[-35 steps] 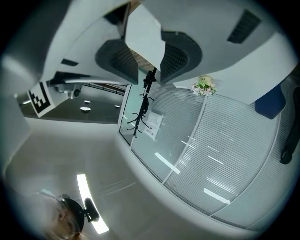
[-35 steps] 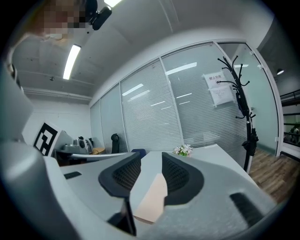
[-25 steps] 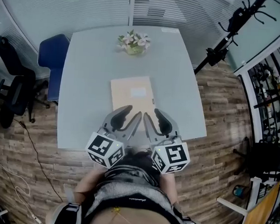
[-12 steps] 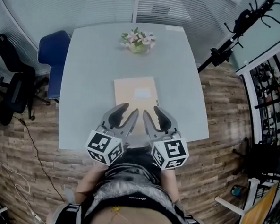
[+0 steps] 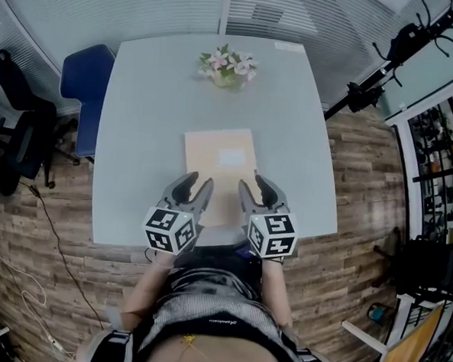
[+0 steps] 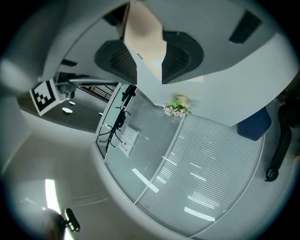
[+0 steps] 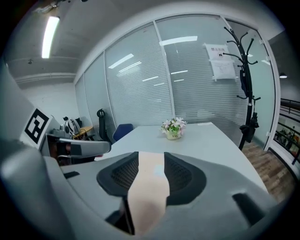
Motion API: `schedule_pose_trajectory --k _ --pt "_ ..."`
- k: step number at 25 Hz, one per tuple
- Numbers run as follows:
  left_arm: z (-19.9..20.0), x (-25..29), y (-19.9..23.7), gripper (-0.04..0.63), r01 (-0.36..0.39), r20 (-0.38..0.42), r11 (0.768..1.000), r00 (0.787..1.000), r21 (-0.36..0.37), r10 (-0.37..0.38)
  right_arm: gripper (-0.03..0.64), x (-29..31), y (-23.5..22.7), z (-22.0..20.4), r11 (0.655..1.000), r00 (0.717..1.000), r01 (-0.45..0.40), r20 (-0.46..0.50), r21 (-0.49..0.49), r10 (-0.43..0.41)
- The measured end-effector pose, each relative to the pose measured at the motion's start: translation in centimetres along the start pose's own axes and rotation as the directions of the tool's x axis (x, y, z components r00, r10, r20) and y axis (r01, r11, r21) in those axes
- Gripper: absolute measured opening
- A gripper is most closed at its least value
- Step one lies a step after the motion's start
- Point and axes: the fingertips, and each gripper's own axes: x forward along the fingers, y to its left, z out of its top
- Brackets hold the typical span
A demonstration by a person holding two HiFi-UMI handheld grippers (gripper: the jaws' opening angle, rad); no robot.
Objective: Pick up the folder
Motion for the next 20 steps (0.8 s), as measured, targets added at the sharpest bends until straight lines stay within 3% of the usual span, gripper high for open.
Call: schedule_pose_trajectory --k 5,11,20 --pt "-3.8 1.4 4.3 0.163 -0.104 -0.083 0.993 0.992 -0.048 0.100 0.194 3.1 -3.4 -4.5 0.999 0.993 0.026 -0.115 0.029 -0.022" --pt "-8.2 2.6 9.1 0.198 -0.221 -0.185 0.966 0.963 -0.133 0.195 0.234 6.7 -6.7 -9.4 0.992 0.976 0.028 -0.219 0.125 0.000" --pt "-14.1 5.4 12.2 0.241 -0.280 -0.333 0.922 0.925 -0.266 0.185 0.293 10.5 -9.3 -14.6 0.962 0.938 0.004 -0.336 0.274 0.092"
